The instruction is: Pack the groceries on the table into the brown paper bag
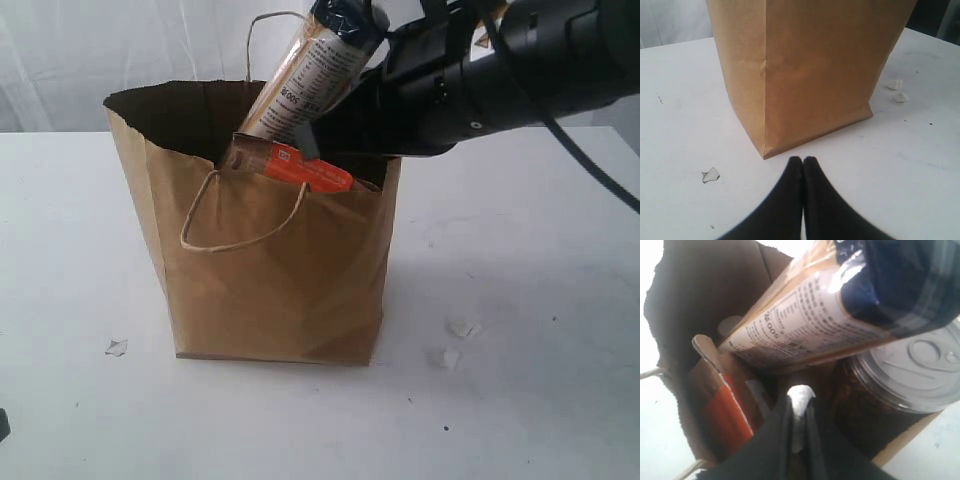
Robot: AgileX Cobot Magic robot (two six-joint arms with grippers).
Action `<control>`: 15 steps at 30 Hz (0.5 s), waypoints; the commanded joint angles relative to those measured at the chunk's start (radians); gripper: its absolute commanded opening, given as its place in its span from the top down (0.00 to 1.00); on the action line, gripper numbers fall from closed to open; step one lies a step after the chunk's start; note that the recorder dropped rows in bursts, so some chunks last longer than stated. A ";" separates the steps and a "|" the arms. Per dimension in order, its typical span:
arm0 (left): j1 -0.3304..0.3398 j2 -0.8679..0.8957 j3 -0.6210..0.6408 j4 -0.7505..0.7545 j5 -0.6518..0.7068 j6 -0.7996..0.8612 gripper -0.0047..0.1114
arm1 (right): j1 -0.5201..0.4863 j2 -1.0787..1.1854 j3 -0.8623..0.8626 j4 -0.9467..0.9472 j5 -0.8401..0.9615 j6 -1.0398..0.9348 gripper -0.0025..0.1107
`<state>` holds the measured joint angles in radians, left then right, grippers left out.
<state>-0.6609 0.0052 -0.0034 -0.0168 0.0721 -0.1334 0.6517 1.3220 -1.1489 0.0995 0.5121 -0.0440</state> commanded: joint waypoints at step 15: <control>0.000 -0.005 0.003 -0.008 0.003 0.002 0.96 | 0.007 0.086 -0.076 -0.005 0.106 -0.139 0.96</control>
<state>-0.6609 0.0052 -0.0034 -0.0168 0.0721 -0.1334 0.6574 1.4073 -1.2156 0.0995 0.6251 -0.1644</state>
